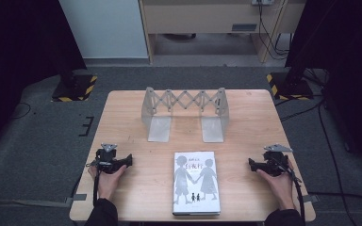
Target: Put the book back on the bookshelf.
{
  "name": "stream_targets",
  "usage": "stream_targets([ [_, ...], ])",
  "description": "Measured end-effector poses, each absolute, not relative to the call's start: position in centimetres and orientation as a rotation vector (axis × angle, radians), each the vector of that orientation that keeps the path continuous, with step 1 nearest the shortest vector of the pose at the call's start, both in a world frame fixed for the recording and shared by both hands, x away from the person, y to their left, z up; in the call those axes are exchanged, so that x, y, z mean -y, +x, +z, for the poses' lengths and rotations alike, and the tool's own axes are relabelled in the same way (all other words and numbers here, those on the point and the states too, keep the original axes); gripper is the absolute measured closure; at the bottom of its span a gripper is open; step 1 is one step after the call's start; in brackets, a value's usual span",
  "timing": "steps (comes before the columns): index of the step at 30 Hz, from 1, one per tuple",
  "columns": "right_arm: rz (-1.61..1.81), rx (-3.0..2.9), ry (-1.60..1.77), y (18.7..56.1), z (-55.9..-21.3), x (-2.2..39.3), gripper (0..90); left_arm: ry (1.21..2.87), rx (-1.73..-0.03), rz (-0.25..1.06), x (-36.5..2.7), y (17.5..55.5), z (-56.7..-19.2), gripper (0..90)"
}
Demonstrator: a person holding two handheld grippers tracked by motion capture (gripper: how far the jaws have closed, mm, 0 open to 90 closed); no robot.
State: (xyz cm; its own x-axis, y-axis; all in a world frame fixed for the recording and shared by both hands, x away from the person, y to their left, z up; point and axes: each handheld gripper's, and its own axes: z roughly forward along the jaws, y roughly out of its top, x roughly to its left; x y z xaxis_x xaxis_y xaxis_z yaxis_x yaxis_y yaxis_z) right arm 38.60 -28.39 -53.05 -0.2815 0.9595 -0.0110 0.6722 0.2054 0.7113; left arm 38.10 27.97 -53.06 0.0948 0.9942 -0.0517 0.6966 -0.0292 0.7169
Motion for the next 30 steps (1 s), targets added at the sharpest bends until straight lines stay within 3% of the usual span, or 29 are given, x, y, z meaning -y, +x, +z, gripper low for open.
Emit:
stream_targets([
  [30,1.111,-1.948,1.451,36.3,-49.6,26.7,8.2,1.780,-1.359,0.593,-23.2,35.1,-51.1,13.6],
])
